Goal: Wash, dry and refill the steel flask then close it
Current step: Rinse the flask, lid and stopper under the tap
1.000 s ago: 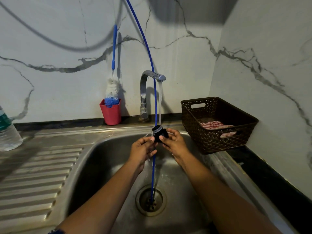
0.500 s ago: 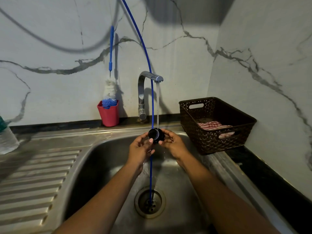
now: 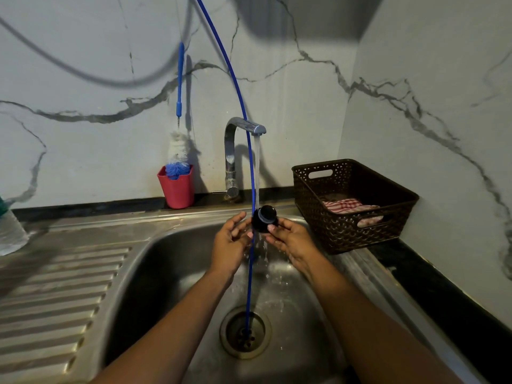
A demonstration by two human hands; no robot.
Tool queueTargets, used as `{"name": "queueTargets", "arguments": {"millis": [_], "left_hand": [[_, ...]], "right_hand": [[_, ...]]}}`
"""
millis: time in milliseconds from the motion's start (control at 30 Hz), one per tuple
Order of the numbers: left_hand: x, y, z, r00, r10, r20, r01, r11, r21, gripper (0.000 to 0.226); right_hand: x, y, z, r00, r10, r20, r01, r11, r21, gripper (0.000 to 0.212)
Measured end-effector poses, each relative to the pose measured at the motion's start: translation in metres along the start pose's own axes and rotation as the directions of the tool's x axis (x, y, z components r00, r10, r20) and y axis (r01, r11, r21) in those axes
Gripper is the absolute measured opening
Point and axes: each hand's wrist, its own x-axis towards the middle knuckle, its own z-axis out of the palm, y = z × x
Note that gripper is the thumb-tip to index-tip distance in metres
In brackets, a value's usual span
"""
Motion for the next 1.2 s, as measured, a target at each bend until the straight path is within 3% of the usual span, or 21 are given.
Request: {"name": "queueTargets", "arguments": {"millis": [400,600,733,867,1067,1200], "left_hand": [[-0.007,0.005,0.007,0.999,-0.043,0.016,0.042,0.999,0.032,0.046],[-0.006,0.004,0.002,0.994,-0.108,-0.035,0.109,0.994,0.015,0.038],[-0.005,0.003,0.001,0.989,-0.138,-0.055,0.137,0.99,-0.007,0.036],[-0.005,0.003,0.001,0.985,-0.161,-0.065,0.159,0.987,-0.031,0.032],[-0.004,0.002,-0.005,0.962,-0.239,-0.129,0.218,0.963,-0.157,0.017],[-0.005,0.003,-0.008,0.969,-0.219,-0.115,0.196,0.964,-0.177,0.02]], "right_hand": [[0.0,-0.003,0.005,0.998,0.008,-0.059,-0.004,0.998,0.065,0.023],[-0.001,-0.004,0.009,1.0,0.012,-0.022,-0.012,0.999,-0.03,0.033],[-0.003,-0.004,0.015,0.995,-0.035,-0.099,0.02,0.99,-0.142,0.031],[-0.003,-0.002,0.018,0.987,-0.085,-0.135,0.05,0.968,-0.245,0.043],[-0.004,-0.004,0.021,0.991,-0.129,-0.035,0.11,0.934,-0.339,0.053],[-0.006,-0.001,0.018,0.988,-0.155,-0.005,0.143,0.922,-0.359,0.041]]}}
